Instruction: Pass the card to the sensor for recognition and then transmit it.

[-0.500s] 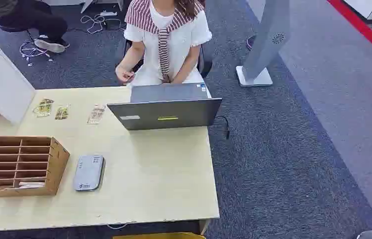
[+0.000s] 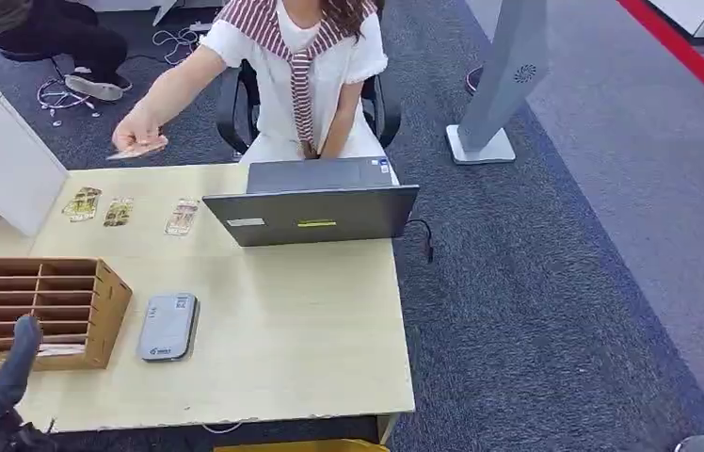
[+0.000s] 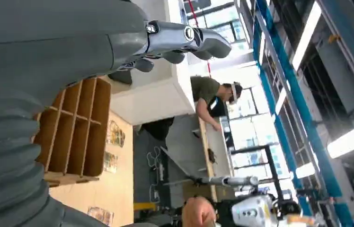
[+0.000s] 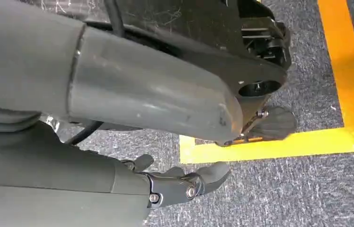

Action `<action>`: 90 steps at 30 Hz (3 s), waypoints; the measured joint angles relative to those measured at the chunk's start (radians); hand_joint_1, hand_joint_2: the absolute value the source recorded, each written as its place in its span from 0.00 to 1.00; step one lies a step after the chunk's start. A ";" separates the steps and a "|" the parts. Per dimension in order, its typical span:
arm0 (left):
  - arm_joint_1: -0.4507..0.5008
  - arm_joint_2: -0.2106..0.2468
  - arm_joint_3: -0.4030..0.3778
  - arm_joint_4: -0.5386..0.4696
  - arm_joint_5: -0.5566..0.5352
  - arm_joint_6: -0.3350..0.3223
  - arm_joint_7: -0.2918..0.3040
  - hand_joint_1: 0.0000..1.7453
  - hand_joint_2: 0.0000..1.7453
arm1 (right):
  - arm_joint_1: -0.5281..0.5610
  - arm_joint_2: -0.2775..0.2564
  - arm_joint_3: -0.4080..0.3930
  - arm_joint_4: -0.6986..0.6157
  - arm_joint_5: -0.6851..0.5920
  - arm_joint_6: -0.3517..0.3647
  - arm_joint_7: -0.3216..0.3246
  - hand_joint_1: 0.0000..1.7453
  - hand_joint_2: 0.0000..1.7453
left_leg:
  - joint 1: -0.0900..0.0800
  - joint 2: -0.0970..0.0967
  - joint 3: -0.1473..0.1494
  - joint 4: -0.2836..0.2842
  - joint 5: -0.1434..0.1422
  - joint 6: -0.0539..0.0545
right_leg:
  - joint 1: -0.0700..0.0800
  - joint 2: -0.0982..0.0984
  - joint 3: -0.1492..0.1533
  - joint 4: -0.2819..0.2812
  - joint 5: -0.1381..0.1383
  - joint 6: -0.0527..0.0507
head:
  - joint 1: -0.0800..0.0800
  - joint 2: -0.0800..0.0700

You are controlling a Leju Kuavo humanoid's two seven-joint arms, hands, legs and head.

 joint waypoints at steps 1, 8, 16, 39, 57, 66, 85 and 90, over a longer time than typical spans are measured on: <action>-0.022 0.006 -0.008 0.019 -0.019 0.001 0.010 0.00 1.00 | -0.001 0.000 0.005 0.000 0.002 0.001 0.000 0.00 0.00 | 0.000 0.000 0.000 0.000 0.000 0.000 | 0.000 0.000 0.000 0.000 0.000 0.000 | 0.000 0.000; -0.168 0.056 -0.067 0.164 -0.154 0.011 0.090 0.00 1.00 | -0.008 0.000 0.030 0.000 0.022 0.006 0.019 0.00 0.00 | 0.000 0.000 0.000 0.000 0.001 0.000 | 0.000 0.000 0.000 0.000 0.001 0.000 | 0.000 0.000; -0.329 0.108 -0.134 0.331 -0.307 0.014 0.180 0.00 1.00 | -0.018 0.002 0.058 0.000 0.042 0.017 0.038 0.00 0.00 | 0.000 0.000 0.000 0.000 0.001 0.000 | 0.000 0.000 0.000 0.000 0.003 -0.001 | 0.000 0.000; -0.813 0.268 -0.327 0.845 -0.754 0.031 0.443 0.00 1.00 | -0.046 0.005 0.139 0.000 0.114 0.040 0.093 0.00 0.00 | 0.000 0.000 0.000 0.001 0.004 -0.001 | 0.000 0.001 -0.001 0.001 0.004 -0.002 | 0.000 0.000; -1.136 0.395 -0.458 1.220 -1.096 0.101 0.616 0.00 1.00 | -0.068 0.008 0.211 0.000 0.184 0.067 0.142 0.00 0.00 | 0.001 0.001 -0.001 0.001 0.006 -0.002 | 0.000 0.001 -0.002 0.002 0.005 -0.003 | 0.000 0.000; -1.174 0.407 -0.484 1.275 -1.131 0.101 0.623 0.00 1.00 | -0.076 0.007 0.219 0.000 0.183 0.068 0.145 0.00 0.00 | 0.000 0.000 -0.001 0.001 0.007 -0.003 | 0.000 0.001 -0.002 0.002 0.006 -0.003 | 0.000 0.000; -1.175 0.407 -0.492 1.290 -1.132 0.102 0.627 0.00 1.00 | -0.077 0.007 0.229 0.002 0.183 0.068 0.145 0.00 0.00 | 0.001 0.000 -0.002 0.001 0.007 -0.003 | 0.000 0.001 -0.002 0.002 0.006 -0.003 | 0.000 0.000; -1.174 0.414 -0.492 1.294 -1.125 0.105 0.628 0.00 1.00 | -0.076 0.007 0.230 0.002 0.184 0.068 0.145 0.00 0.00 | 0.001 0.000 -0.002 0.001 0.007 -0.003 | 0.000 0.001 -0.002 0.002 0.006 -0.003 | 0.000 0.000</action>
